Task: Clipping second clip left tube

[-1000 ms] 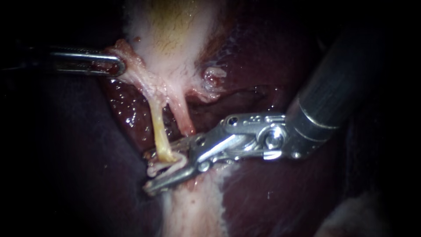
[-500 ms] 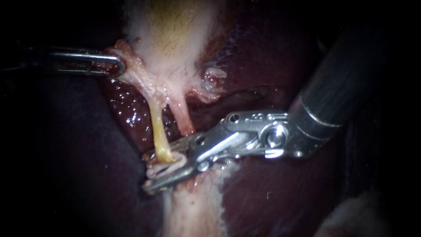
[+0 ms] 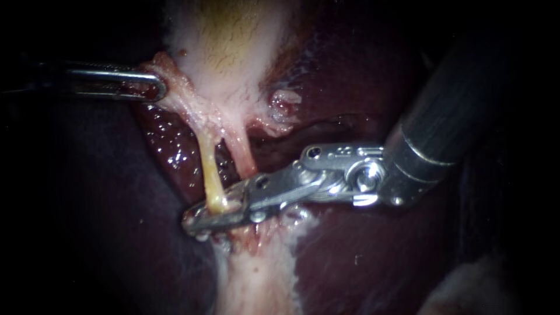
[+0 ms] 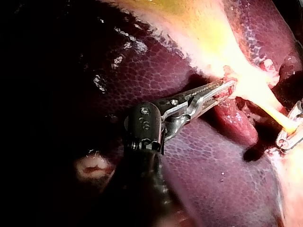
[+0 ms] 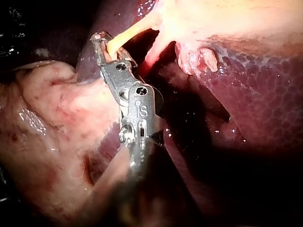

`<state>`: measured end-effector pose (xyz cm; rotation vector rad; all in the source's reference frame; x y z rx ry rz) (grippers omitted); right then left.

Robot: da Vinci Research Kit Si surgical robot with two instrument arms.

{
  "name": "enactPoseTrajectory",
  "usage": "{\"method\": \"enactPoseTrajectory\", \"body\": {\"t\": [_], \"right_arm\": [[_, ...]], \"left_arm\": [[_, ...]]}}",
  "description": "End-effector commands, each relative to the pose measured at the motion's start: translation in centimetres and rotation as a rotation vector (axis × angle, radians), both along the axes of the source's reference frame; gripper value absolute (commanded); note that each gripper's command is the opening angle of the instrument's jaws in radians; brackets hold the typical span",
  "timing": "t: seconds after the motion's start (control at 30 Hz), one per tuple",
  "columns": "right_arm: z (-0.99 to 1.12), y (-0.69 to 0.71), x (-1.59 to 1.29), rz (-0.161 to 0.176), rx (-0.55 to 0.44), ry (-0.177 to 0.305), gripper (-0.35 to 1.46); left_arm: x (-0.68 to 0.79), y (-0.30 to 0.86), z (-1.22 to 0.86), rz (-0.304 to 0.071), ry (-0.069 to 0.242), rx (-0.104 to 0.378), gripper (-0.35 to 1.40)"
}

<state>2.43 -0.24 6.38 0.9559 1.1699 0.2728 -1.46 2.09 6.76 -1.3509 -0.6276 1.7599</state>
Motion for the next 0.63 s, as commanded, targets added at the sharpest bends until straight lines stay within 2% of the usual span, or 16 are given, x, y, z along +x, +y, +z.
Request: {"method": "enactPoseTrajectory", "body": {"t": [0.03, 0.63], "right_arm": [[-0.02, -0.01, 0.01, -0.003, 0.022, -0.007, -0.35], [0.05, -0.01, -0.01, -0.001, 0.03, -0.009, -0.35]], "left_arm": [[0.0, 0.0, 0.0, 0.0, 0.0, 0.0, -0.35], [0.0, 0.01, 0.01, 0.0, 0.0, 0.0, -0.35]]}}
